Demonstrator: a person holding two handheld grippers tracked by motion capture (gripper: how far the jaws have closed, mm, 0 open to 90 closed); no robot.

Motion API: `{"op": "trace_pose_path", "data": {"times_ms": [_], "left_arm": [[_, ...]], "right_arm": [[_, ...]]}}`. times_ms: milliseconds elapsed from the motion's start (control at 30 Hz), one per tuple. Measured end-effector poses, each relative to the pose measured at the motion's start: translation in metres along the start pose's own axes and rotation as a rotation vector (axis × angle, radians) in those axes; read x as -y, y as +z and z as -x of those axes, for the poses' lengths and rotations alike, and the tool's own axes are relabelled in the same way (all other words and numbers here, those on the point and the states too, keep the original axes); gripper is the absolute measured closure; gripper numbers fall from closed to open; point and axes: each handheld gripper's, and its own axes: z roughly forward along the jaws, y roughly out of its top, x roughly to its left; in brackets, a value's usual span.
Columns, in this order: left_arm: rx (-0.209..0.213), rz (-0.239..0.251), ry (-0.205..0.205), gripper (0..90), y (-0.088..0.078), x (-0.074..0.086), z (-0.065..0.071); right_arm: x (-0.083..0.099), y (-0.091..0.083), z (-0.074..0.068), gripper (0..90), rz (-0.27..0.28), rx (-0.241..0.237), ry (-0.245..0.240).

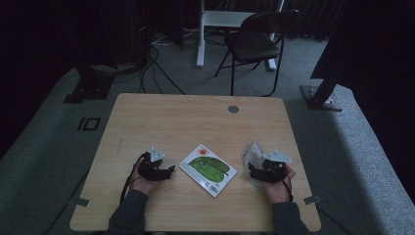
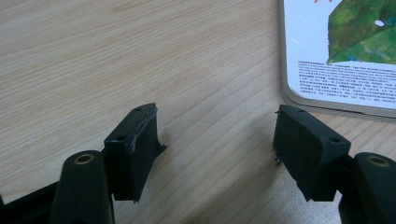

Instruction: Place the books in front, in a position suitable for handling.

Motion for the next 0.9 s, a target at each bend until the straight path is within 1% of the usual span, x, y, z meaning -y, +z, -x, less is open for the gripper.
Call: {"op": "trace_pose_path", "data": {"times_ms": [67,133,167,267,300,333,367,400,433,467,500,533,633,667,700,800,867,900], "left_arm": [[-0.001,0.023,0.005,31.4,-0.004,-0.003,0.002],[0.005,0.046,0.020,30.9,-0.008,-0.006,0.004],[0.012,0.058,0.010,30.8,-0.010,-0.007,0.005],[0.020,0.058,0.027,30.3,-0.011,-0.012,0.006],[0.020,0.058,0.027,30.3,-0.011,-0.012,0.006],[0.025,0.062,0.042,30.3,-0.012,-0.015,0.007],[0.030,0.062,0.045,30.3,-0.012,-0.017,0.008],[0.031,0.063,0.051,30.4,-0.011,-0.018,0.008],[0.041,0.071,0.044,30.6,-0.010,-0.018,0.008],[0.055,0.067,0.039,31.0,-0.008,-0.018,0.007],[0.055,0.067,0.039,31.0,-0.008,-0.018,0.007],[0.055,0.050,0.038,31.0,-0.005,-0.019,0.007],[0.065,0.057,0.029,31.1,-0.002,-0.021,0.007],[0.066,0.057,0.032,31.3,-0.001,-0.023,0.008],[0.066,0.057,0.032,31.4,-0.001,-0.023,0.008],[0.066,0.060,0.045,31.8,0.002,-0.029,0.011],[0.077,0.063,0.052,32.2,0.004,-0.032,0.013],[0.077,0.063,0.052,32.3,0.004,-0.032,0.013]], "right_arm": [[-0.002,-0.006,-0.001,13.9,0.030,0.002,-0.006],[-0.003,-0.010,-0.002,15.2,0.045,0.006,-0.010],[-0.003,-0.012,-0.003,16.3,0.052,0.001,-0.013],[-0.004,-0.017,-0.008,16.6,0.060,-0.004,-0.026],[-0.004,-0.017,-0.008,16.6,0.060,-0.004,-0.026],[-0.005,-0.019,-0.010,16.6,0.063,-0.009,-0.032],[-0.006,-0.021,-0.015,16.6,0.067,-0.024,-0.041],[-0.006,-0.021,-0.017,16.6,0.066,-0.030,-0.047],[-0.006,-0.021,-0.019,16.7,0.063,-0.038,-0.051],[-0.005,-0.021,-0.021,16.6,0.061,-0.043,-0.056],[-0.005,-0.021,-0.021,16.6,0.061,-0.043,-0.056],[-0.005,-0.020,-0.025,16.6,0.056,-0.059,-0.060],[-0.004,-0.018,-0.033,16.6,0.047,-0.083,-0.077],[-0.004,-0.017,-0.036,16.6,0.045,-0.091,-0.080],[-0.004,-0.017,-0.036,16.6,0.045,-0.091,-0.080],[-0.002,-0.016,-0.046,16.7,0.035,-0.118,-0.099],[-0.001,-0.015,-0.053,16.6,0.027,-0.131,-0.112],[-0.001,-0.015,-0.053,16.6,0.027,-0.131,-0.112]]}}
